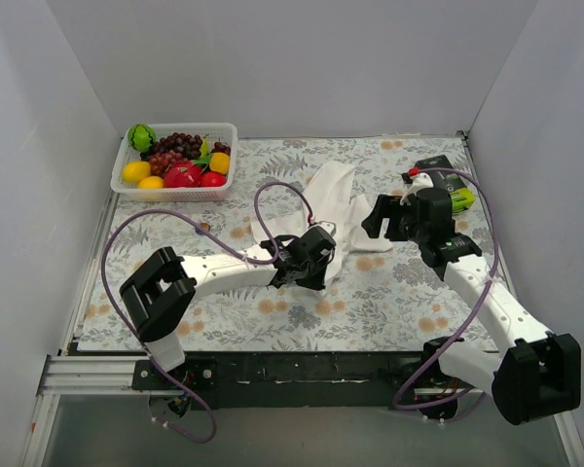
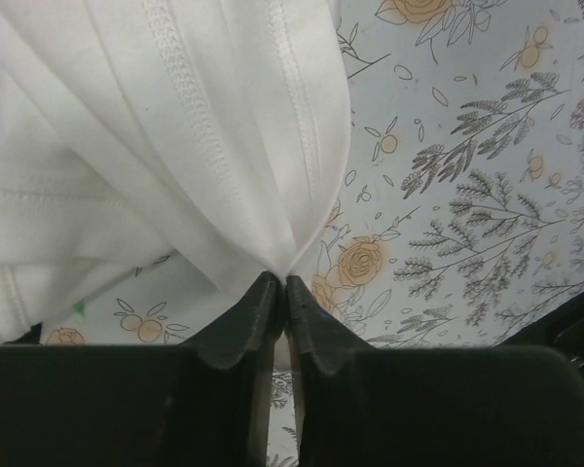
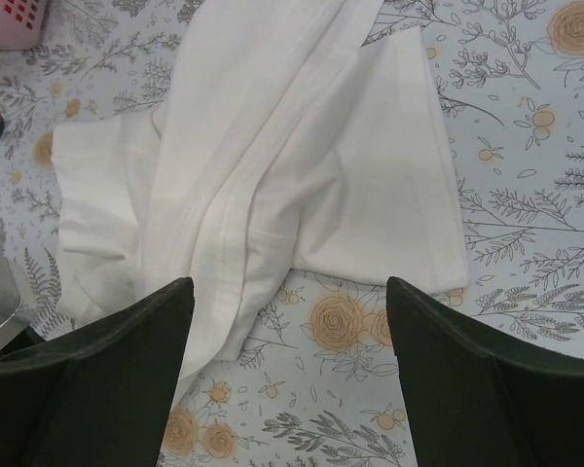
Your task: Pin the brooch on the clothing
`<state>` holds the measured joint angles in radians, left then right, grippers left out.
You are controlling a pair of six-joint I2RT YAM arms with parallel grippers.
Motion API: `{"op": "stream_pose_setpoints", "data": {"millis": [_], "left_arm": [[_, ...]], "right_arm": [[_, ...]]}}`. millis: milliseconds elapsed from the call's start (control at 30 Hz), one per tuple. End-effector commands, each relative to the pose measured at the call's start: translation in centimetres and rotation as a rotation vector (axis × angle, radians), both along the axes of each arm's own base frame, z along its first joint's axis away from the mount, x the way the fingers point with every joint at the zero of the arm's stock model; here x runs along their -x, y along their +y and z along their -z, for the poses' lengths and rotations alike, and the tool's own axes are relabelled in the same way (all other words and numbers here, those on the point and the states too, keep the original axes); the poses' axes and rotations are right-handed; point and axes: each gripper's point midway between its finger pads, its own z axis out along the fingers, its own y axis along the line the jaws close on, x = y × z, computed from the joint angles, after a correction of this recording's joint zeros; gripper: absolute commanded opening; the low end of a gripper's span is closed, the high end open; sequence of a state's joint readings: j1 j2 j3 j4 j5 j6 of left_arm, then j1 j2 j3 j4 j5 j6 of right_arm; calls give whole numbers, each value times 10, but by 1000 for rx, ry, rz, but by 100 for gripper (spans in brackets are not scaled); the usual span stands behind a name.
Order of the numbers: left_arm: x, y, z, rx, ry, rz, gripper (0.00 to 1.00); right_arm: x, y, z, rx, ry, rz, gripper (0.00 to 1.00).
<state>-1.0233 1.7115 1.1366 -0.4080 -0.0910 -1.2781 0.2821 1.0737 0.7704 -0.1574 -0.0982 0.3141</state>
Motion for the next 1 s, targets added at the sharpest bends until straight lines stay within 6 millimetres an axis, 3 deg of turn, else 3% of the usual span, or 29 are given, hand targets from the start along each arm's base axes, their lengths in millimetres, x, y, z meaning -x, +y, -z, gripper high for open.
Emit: {"op": "stream_pose_setpoints", "data": {"millis": [0,133,267,300,367,500,567,733,967], "left_arm": [[-5,-6,-13,30,-37,4,0],[-7,3,-25,32,-80,-17,0],[-7,17,-53,55,-136,-29,0],[-5,21,-56,55,-141,-24,0],[2,33,-63,60,-157,-9,0],[20,55,-64,71,-158,30,0],[29,71,-52,49,-149,28,0],[43,89,-44,69,-118,-8,0],[41,89,-41,70,-110,-44,0]], "right_arm": [[-12,7,-4,-28,-15,-28,87],[-20,11,-3,-42,-10,-38,87],[-35,16,-10,-47,-23,-44,87],[-40,16,-4,-42,-6,-40,87],[-50,18,-14,-44,-24,-38,87],[-74,21,-13,-45,-21,-27,87],[-86,22,-21,-50,-35,-26,87],[-115,21,6,-36,16,-7,87],[-166,16,54,-52,100,-8,84]]}}
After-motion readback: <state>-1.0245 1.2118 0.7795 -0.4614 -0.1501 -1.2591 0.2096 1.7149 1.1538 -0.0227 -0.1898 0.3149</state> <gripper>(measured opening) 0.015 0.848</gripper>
